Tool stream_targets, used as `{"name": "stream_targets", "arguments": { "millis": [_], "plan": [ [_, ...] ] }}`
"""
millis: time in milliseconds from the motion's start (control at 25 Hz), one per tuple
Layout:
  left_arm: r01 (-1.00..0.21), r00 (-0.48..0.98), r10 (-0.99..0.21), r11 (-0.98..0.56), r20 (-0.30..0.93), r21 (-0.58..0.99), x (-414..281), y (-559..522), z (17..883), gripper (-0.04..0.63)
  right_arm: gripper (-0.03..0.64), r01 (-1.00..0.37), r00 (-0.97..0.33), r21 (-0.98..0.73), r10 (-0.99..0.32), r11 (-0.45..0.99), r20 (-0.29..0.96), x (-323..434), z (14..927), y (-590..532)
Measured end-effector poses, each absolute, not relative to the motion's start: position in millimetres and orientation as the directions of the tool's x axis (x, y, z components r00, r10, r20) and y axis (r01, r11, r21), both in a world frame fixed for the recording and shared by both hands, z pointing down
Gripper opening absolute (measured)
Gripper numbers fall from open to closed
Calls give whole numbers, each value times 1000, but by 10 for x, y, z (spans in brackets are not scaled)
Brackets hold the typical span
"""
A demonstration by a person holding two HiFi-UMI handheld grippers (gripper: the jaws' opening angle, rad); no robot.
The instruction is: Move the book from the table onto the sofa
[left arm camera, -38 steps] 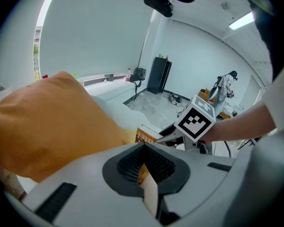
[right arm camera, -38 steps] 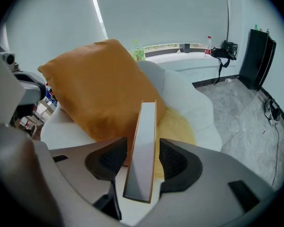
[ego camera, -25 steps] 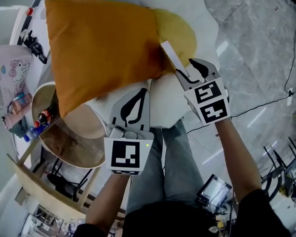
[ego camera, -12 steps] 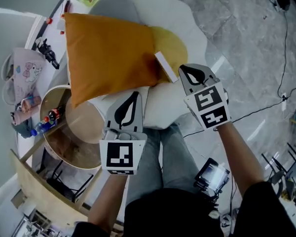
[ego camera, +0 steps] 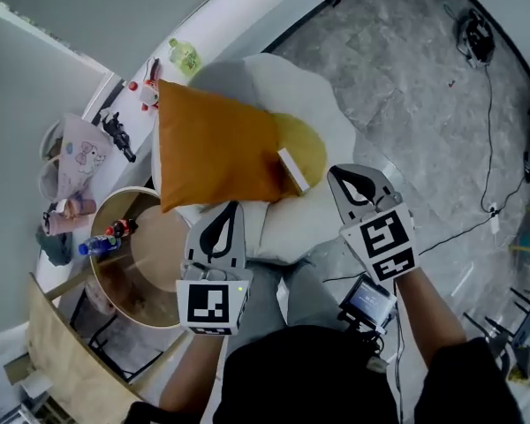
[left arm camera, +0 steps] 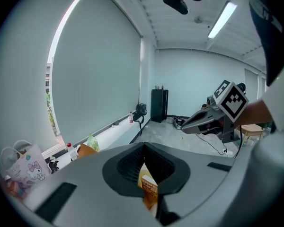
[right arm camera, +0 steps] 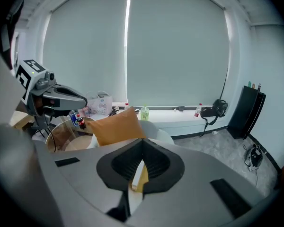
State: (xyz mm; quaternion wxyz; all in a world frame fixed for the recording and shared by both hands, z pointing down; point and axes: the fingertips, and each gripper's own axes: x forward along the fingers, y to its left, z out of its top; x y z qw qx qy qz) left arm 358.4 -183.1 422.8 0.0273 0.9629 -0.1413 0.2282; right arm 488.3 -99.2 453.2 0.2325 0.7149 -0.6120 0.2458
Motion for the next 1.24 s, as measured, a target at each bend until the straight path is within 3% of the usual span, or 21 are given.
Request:
{"name": "stream_targets", "arguments": {
  "millis": [480, 1240],
  "plan": [
    [-275, 906, -269, -961, 328, -31, 3285, -1447, 3173, 8, 14, -980, 192, 70, -819, -184, 541, 4676, 3365, -477],
    [-233, 940, -240, -971, 242, -55, 3404, -1194, 2682, 8, 14, -959, 280, 88, -847, -270, 453, 4729, 2794, -121]
  ]
}}
